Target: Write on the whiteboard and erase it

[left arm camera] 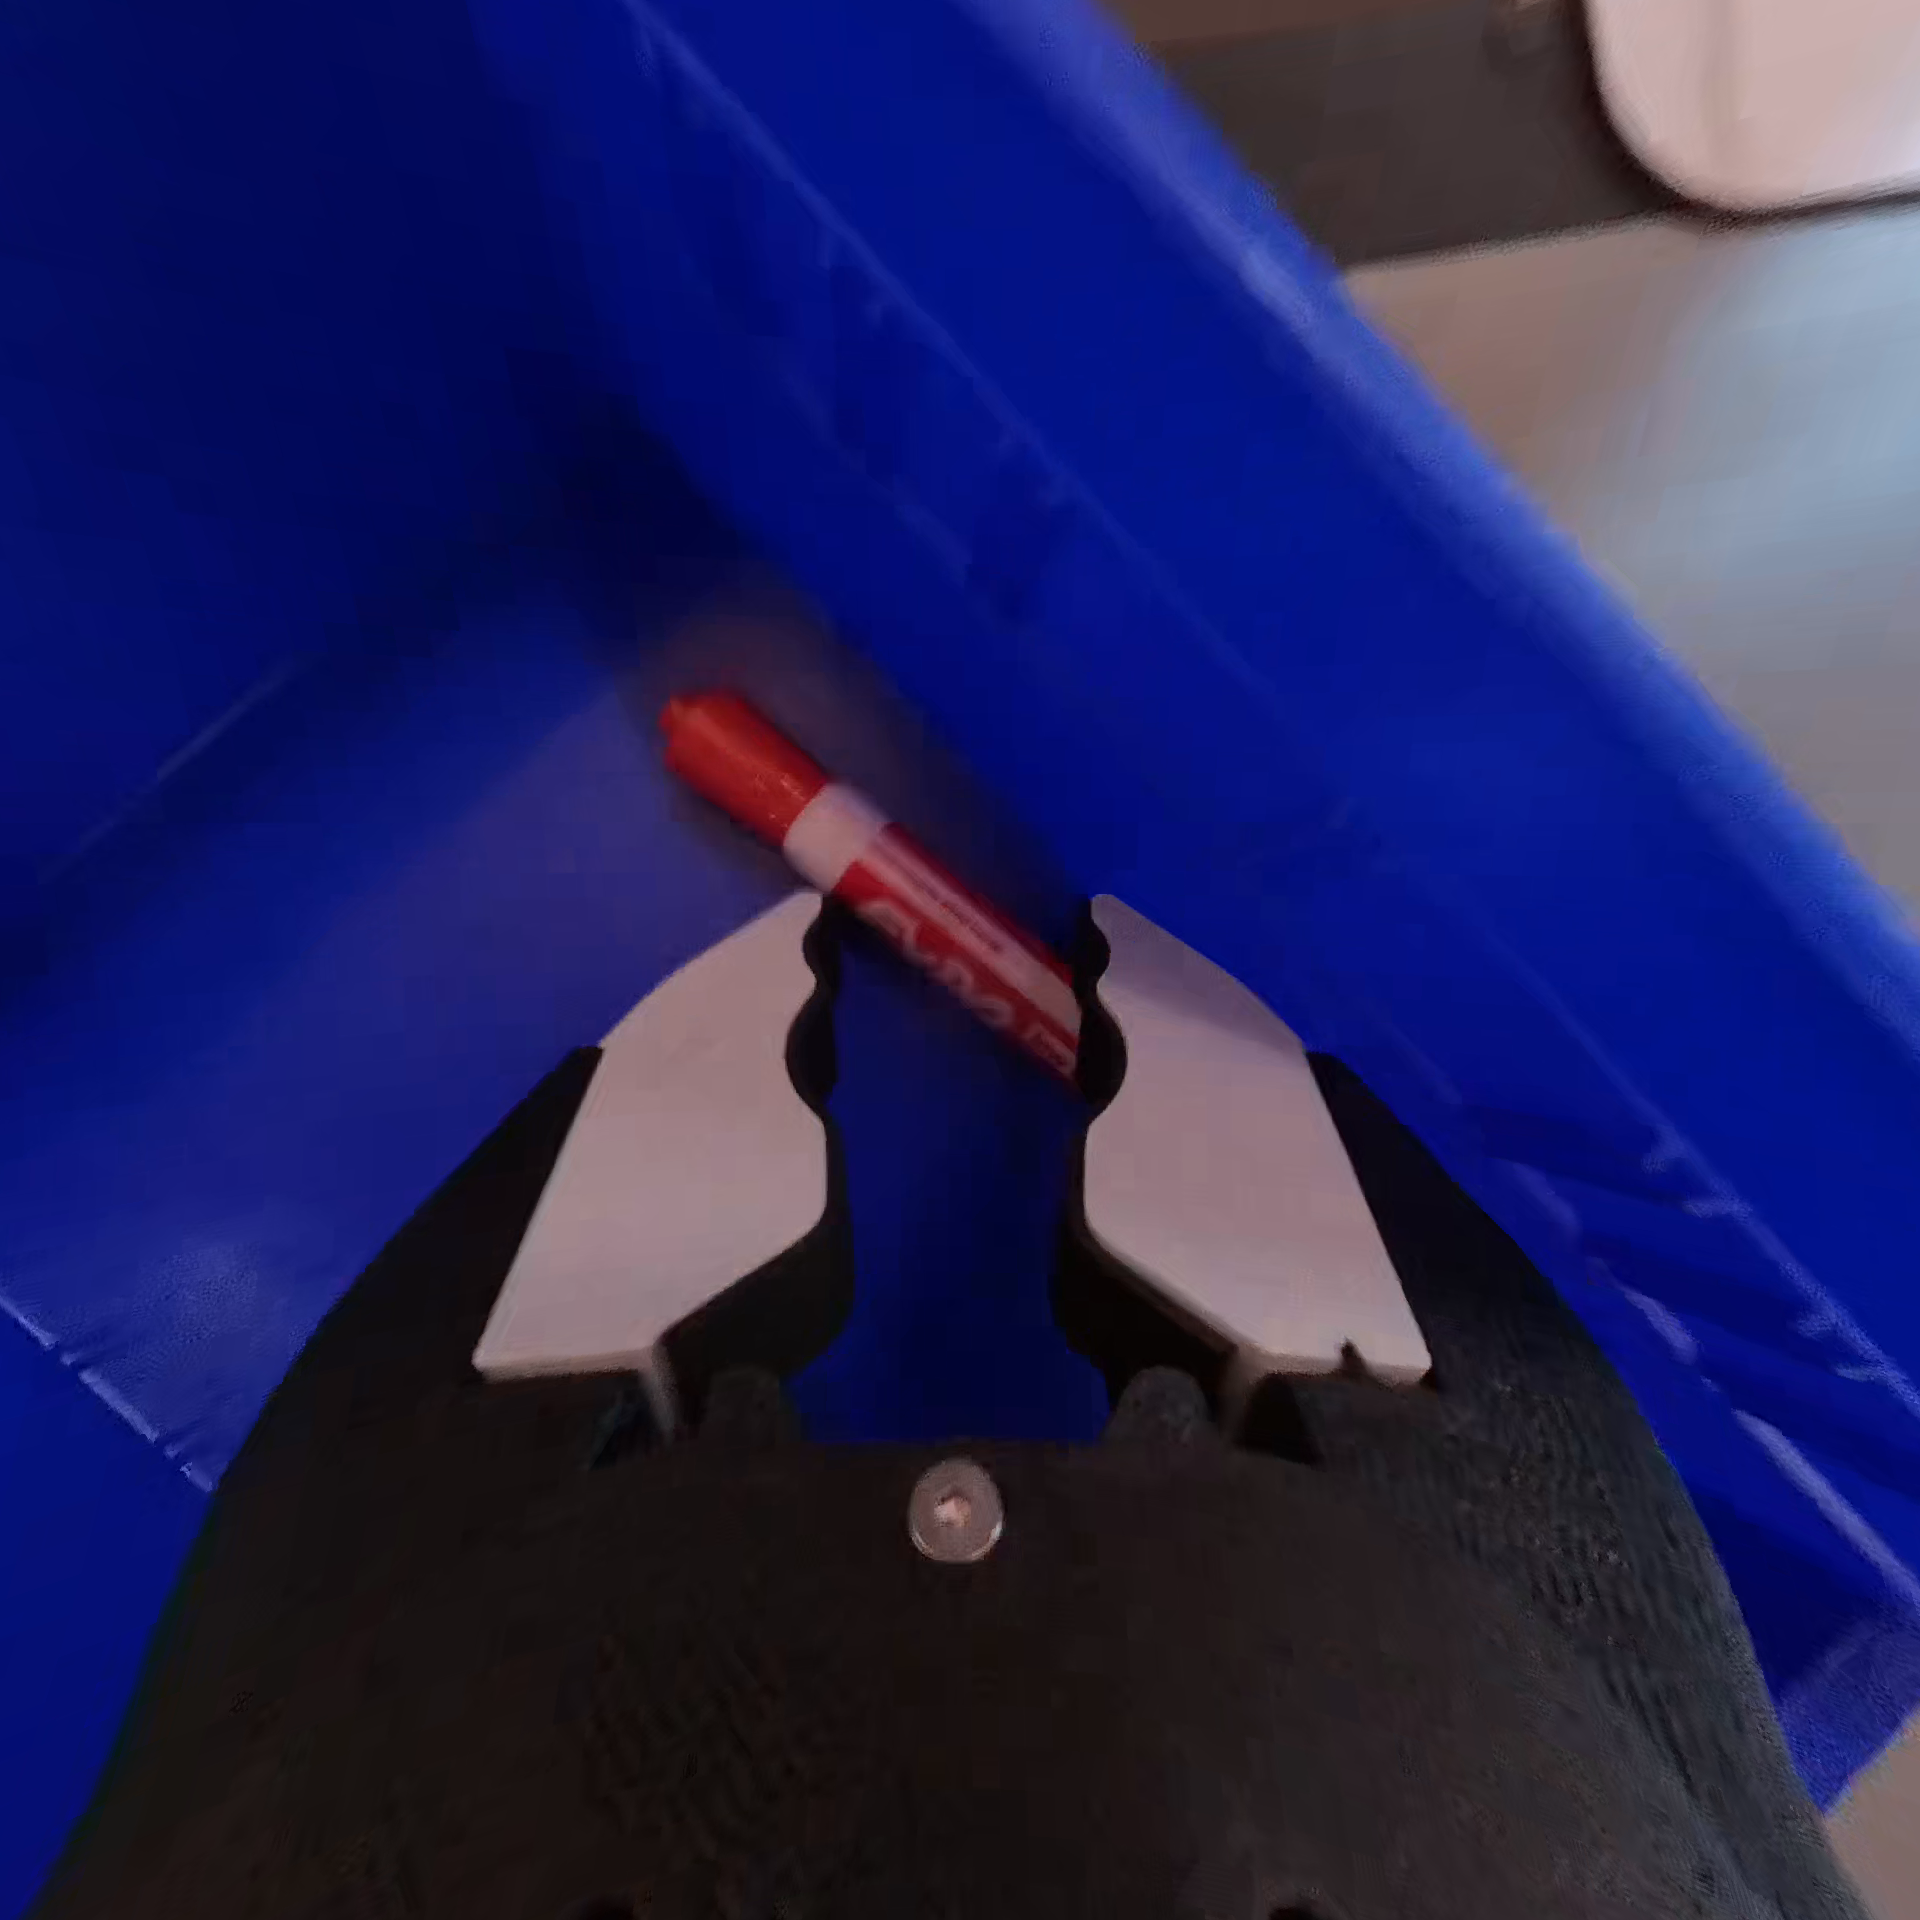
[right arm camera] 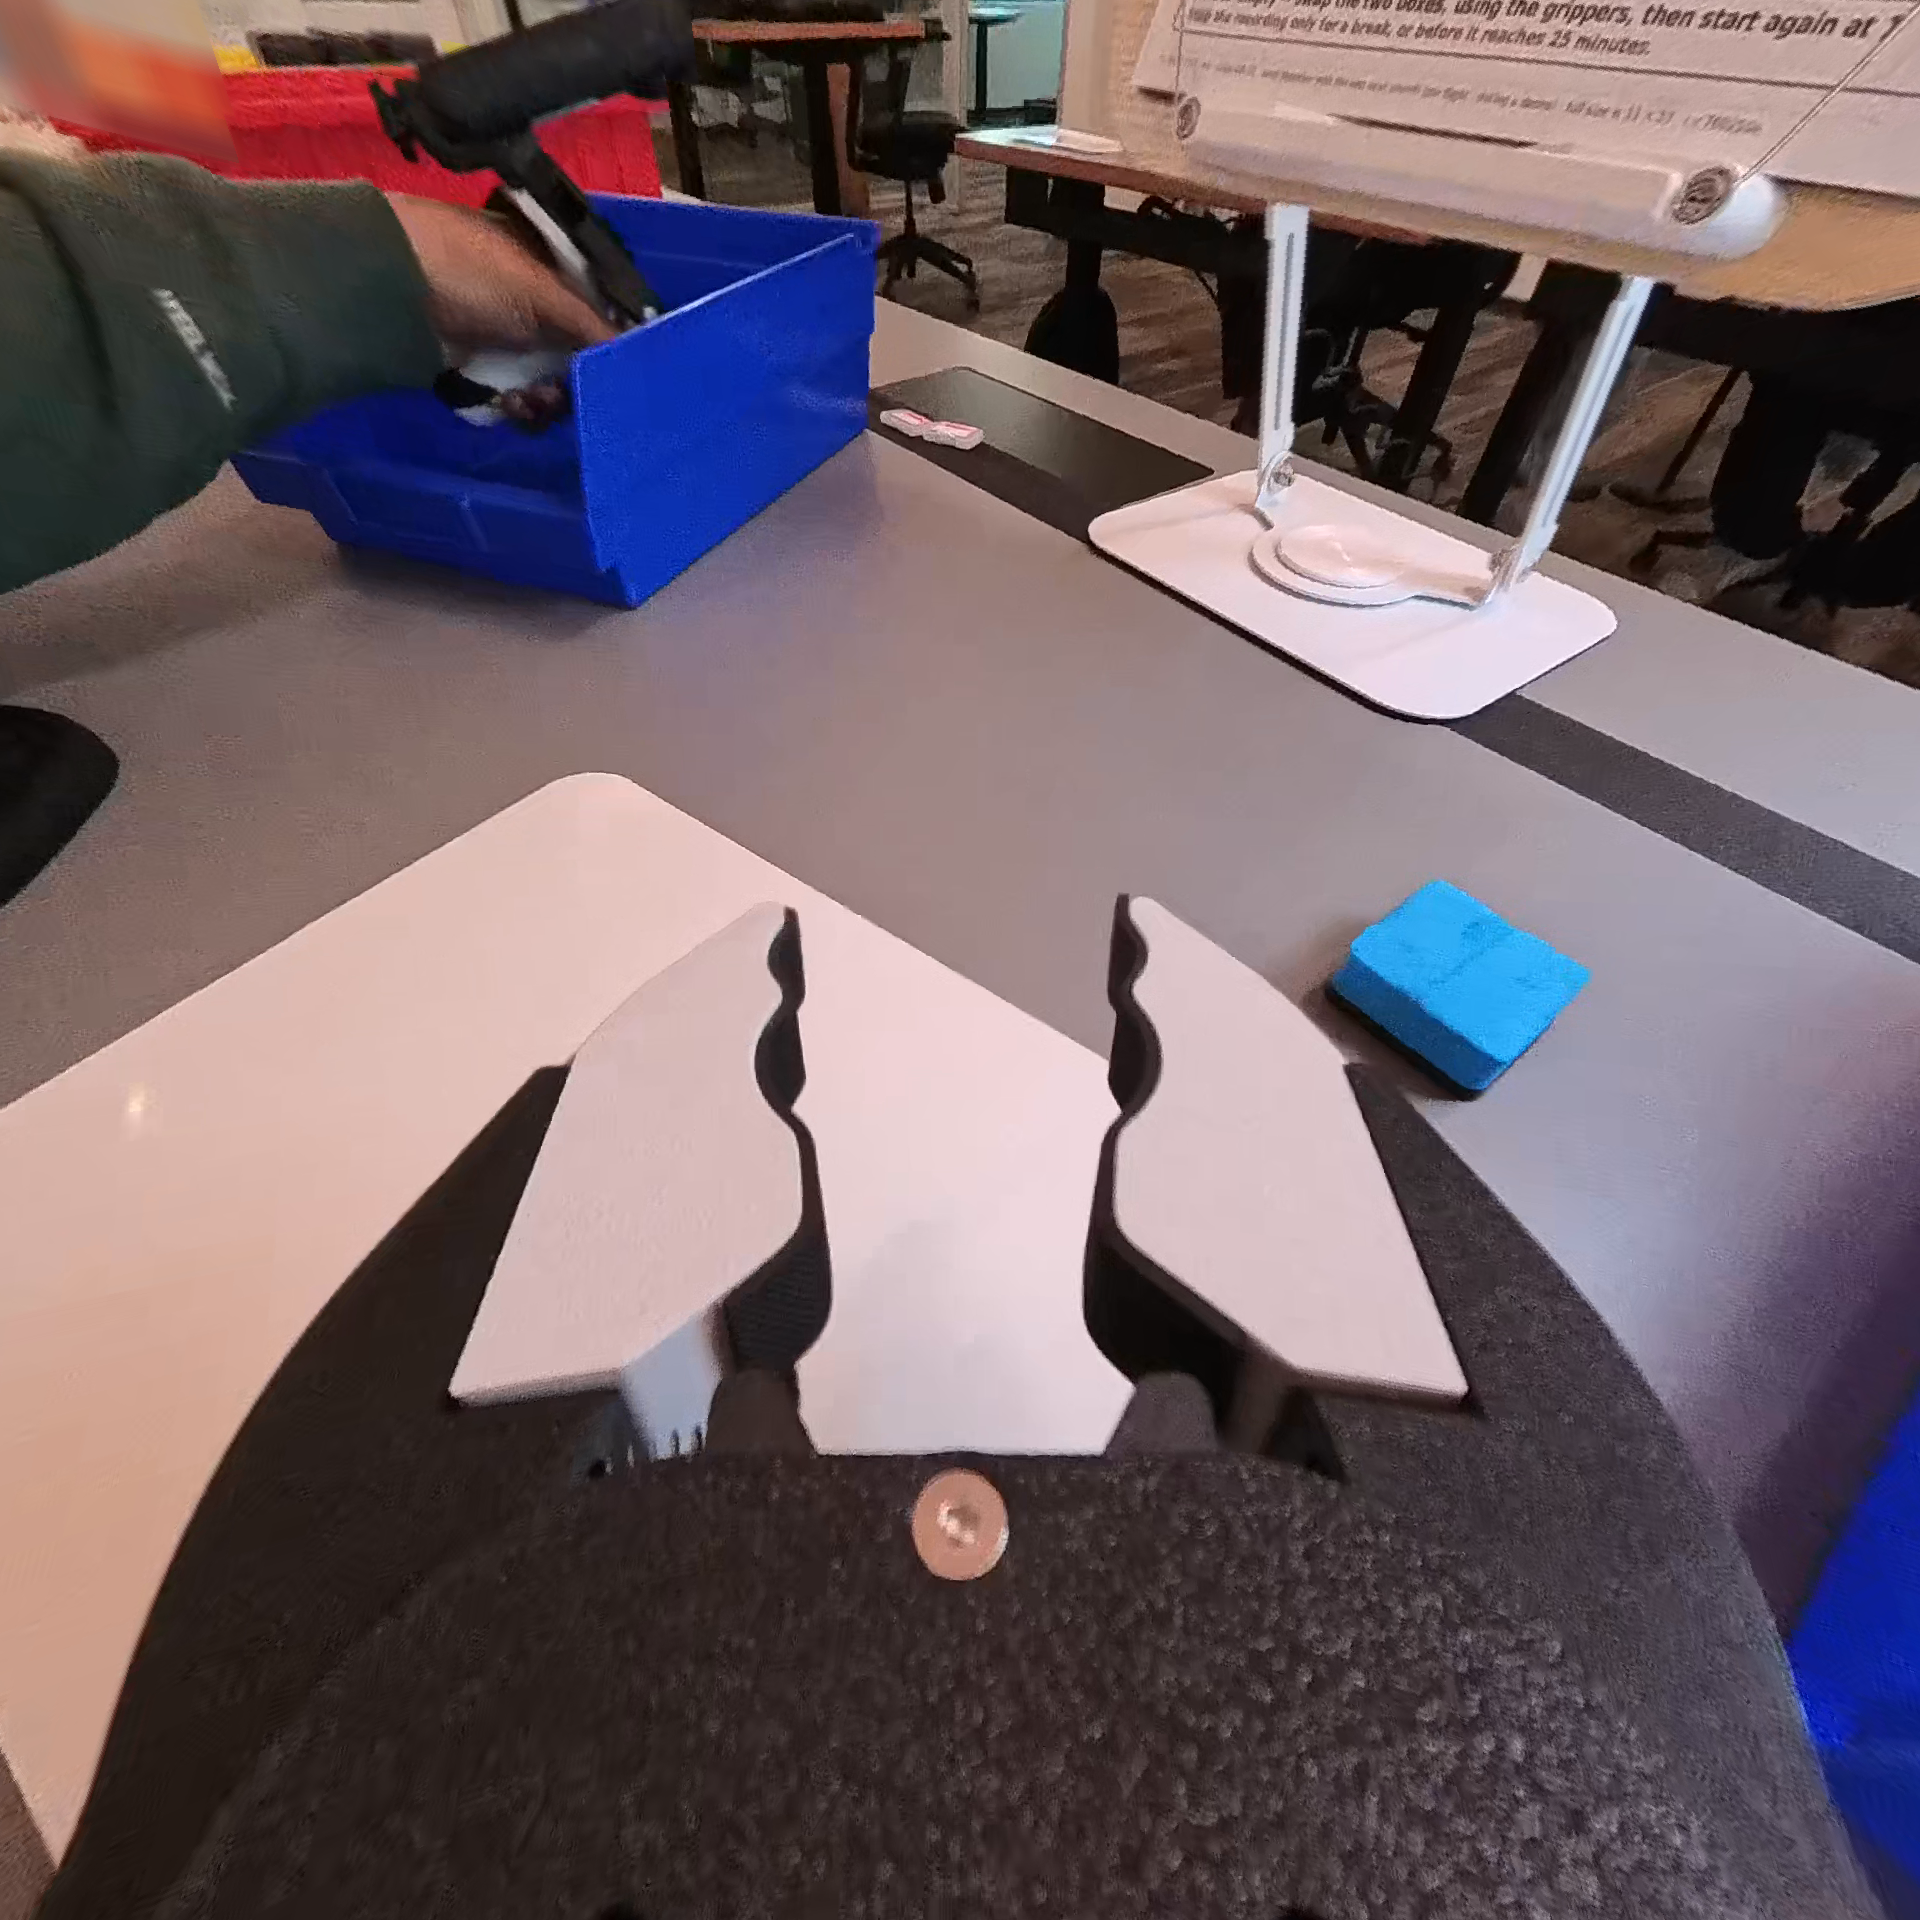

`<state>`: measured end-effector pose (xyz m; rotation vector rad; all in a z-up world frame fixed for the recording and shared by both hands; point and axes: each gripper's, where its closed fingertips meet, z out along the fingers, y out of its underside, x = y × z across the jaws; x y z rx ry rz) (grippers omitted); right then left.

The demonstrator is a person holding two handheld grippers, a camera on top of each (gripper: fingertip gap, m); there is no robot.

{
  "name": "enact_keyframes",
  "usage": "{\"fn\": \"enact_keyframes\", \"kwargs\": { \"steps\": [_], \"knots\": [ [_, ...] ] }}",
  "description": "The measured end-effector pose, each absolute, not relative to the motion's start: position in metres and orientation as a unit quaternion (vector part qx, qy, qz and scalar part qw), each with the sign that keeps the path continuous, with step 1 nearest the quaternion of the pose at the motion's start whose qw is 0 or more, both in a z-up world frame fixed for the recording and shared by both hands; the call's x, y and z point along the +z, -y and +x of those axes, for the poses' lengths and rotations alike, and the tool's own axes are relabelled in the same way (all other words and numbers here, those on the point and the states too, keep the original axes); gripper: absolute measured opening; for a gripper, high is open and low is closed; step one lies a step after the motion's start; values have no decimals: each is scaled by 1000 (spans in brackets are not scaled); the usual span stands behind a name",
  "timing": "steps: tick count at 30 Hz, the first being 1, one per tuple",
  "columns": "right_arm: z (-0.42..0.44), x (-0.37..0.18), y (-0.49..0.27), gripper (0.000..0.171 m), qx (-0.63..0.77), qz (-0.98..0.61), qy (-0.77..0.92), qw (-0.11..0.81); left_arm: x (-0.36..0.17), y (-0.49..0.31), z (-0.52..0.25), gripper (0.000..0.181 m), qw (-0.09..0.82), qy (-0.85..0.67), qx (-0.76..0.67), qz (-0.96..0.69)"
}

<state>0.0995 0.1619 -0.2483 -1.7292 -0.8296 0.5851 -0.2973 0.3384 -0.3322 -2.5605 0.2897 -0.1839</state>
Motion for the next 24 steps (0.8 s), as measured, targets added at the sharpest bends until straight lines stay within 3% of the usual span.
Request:
{"fn": "enact_keyframes", "kwargs": {
  "steps": [5, 10, 19, 24],
  "knots": [
    [100, -248, -160, 54, 217, -719, 366, 549, -333, -336, -302, 27, 263, -143, -34, -954],
    [102, -247, -160, 52, 210, -716, 368, 555, -329, -332, -310, 22, 255, -181, 5, -950],
    [100, -247, -163, 49, 204, -706, 368, 569, -202, -317, -280, 19, 485, -215, -67, -845],
    [85, -228, -158, 49, 223, -679, 372, 593, -118, -235, -180, 18, 601, -305, -271, -687]
  ]
}}
